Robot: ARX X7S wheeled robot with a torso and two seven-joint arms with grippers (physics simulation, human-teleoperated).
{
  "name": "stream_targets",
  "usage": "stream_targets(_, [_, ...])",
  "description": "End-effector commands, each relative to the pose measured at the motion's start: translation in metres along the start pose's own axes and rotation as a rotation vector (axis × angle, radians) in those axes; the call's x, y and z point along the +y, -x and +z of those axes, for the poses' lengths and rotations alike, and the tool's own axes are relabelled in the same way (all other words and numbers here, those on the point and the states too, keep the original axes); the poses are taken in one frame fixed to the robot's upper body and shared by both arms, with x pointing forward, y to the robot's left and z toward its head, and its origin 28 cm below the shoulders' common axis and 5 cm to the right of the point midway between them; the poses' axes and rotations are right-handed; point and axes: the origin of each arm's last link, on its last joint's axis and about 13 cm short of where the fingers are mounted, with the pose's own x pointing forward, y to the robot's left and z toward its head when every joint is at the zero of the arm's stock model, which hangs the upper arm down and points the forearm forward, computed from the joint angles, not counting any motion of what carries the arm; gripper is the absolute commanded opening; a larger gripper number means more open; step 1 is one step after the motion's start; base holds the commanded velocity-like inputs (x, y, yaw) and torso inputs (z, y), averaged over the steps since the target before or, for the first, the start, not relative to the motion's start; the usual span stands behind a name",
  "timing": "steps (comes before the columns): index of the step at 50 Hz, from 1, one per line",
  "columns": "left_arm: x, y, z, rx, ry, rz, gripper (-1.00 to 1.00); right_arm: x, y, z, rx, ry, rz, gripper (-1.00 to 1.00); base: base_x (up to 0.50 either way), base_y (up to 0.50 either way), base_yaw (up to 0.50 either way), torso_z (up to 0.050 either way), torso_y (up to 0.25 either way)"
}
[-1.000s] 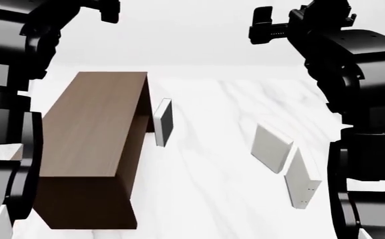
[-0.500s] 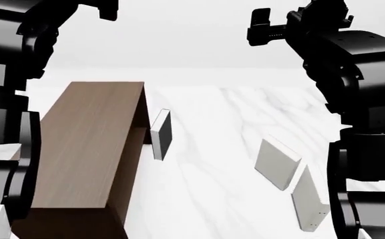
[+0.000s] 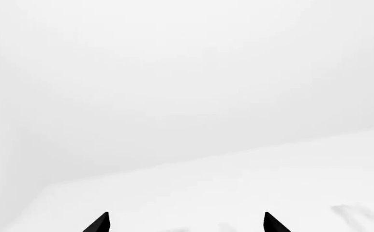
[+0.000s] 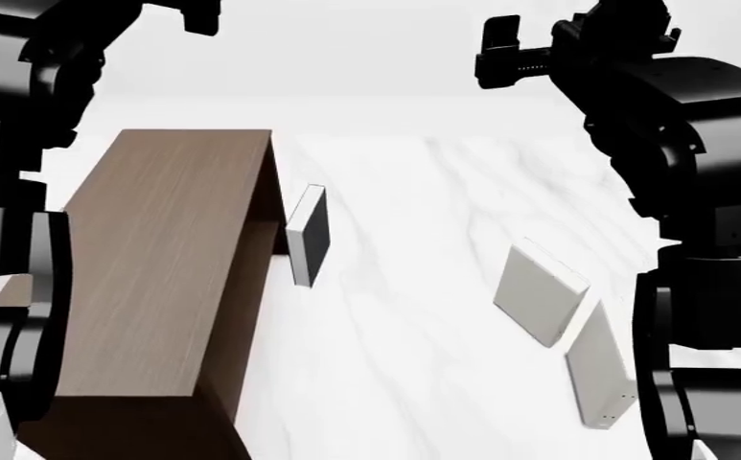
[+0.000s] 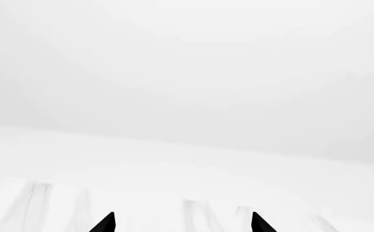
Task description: Pick up the book on the right and place it under the cabinet shelf.
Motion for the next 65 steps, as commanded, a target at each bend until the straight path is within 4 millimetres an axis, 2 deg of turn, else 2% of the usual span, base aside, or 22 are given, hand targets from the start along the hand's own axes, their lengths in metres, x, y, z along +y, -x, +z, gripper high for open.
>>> stream_targets(1, [0.001,0.001,0.000,0.002,-0.002,0.000,1.00,0.000,0.000,0.001,0.007,0.005,0.005,1.00,0.00,0.00,0.00,0.000,-0.150])
stream_targets(11, [0.001,0.000,0.000,0.004,-0.007,0.001,1.00,-0.001,0.002,0.001,0.021,0.010,0.007,1.00,0.00,0.00,0.00,0.000,-0.118])
stream_targets(18, [0.002,0.000,0.001,0.001,-0.009,0.004,1.00,-0.007,0.013,0.003,0.087,0.053,0.006,1.00,0.00,0.00,0.00,0.000,0.000])
stream_targets(21, [0.003,0.000,0.002,-0.001,-0.011,0.004,1.00,-0.012,0.023,0.006,0.130,0.076,0.010,1.00,0.00,0.00,0.00,0.000,0.000])
stream_targets(27, [0.006,0.000,0.001,-0.001,-0.022,0.006,1.00,-0.022,0.059,0.005,0.271,0.084,0.056,1.00,0.00,0.00,0.00,0.000,0.000])
stream_targets(31, [0.008,-0.001,0.000,-0.001,-0.023,0.009,1.00,-0.035,0.080,-0.005,0.369,0.091,-0.007,1.00,0.00,0.00,0.00,0.000,0.000])
stream_targets(33, [0.008,-0.001,0.000,-0.001,-0.024,0.009,1.00,-0.035,0.093,-0.009,0.405,0.080,0.025,1.00,0.00,0.00,0.00,0.000,0.000])
stream_targets(40, [0.011,-0.001,-0.001,0.001,-0.030,0.014,1.00,-0.050,0.128,-0.024,0.479,0.042,-0.023,1.00,0.00,0.00,0.00,0.000,0.000])
stream_targets(54, [0.012,0.004,0.001,-0.001,-0.035,0.011,1.00,-0.062,0.161,-0.028,0.574,-0.003,-0.055,1.00,0.00,0.00,0.00,0.000,0.000])
stream_targets(65, [0.012,0.005,0.002,-0.002,-0.040,0.012,1.00,-0.069,0.165,-0.038,0.608,-0.087,-0.063,1.00,0.00,0.00,0.00,0.000,0.000])
